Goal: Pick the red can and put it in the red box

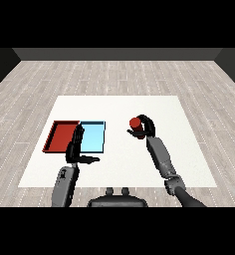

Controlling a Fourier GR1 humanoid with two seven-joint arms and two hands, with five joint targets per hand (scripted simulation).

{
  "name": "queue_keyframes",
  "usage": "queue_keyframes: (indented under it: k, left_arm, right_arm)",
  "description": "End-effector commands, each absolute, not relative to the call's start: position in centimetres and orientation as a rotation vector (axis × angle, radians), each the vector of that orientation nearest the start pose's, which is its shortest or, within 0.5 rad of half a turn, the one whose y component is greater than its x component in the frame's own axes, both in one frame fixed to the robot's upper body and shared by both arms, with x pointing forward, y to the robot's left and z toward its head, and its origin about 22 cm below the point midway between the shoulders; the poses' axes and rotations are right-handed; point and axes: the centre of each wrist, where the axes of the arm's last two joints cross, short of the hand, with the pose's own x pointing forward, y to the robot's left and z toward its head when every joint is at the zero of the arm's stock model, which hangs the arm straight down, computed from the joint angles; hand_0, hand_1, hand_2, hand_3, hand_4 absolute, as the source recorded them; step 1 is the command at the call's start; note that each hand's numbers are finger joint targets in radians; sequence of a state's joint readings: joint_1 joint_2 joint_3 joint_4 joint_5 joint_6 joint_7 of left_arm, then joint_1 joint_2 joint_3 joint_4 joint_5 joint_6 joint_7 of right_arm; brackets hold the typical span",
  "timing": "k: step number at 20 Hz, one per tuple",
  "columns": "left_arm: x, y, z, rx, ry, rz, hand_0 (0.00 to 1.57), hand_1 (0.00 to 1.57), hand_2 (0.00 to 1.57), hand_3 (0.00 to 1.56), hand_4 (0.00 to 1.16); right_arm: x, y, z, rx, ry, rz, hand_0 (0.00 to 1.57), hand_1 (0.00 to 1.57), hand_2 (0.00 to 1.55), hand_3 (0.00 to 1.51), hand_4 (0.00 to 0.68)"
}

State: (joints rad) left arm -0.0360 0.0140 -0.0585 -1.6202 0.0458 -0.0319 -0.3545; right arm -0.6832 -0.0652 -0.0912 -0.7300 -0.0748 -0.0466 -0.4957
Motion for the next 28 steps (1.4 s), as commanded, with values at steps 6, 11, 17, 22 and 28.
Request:
queue_keyframes:
  k: [6, 11, 17, 22, 28]
  left_arm:
    - [25.2, 17.3, 2.2, -0.178, -1.905, -0.087, 0.0, 0.0, 0.0, 0.0, 0.0]
    - [25.1, 16.4, 3.4, -0.187, -1.907, -0.101, 0.0, 0.0, 0.0, 0.0, 0.0]
    - [27.0, 14.2, 1.0, -0.254, -1.847, -0.091, 0.0, 0.0, 0.0, 0.0, 0.0]
    - [27.2, 13.3, -1.4, -0.254, -1.794, -0.118, 0.0, 0.0, 0.0, 0.0, 0.0]
    - [27.6, 12.1, 0.3, -0.303, -1.754, -0.098, 0.0, 0.0, 0.0, 0.0, 0.0]
  right_arm:
    - [34.1, -13.4, 2.8, 0.135, -1.907, 0.052, 1.45, 1.45, 1.43, 1.39, 0.653]
    - [29.9, -8.3, 3.3, 0.13, -1.903, 0.021, 1.45, 1.45, 1.43, 1.38, 0.654]
    - [29.3, -9.8, 3.5, 0.138, -1.907, 0.031, 1.46, 1.46, 1.44, 1.39, 0.651]
    - [29.0, -7.8, 2.0, 0.153, -1.925, 0.023, 1.46, 1.46, 1.44, 1.39, 0.639]
    - [28.6, -6.7, 2.9, 0.147, -1.928, 0.026, 1.46, 1.46, 1.44, 1.38, 0.639]
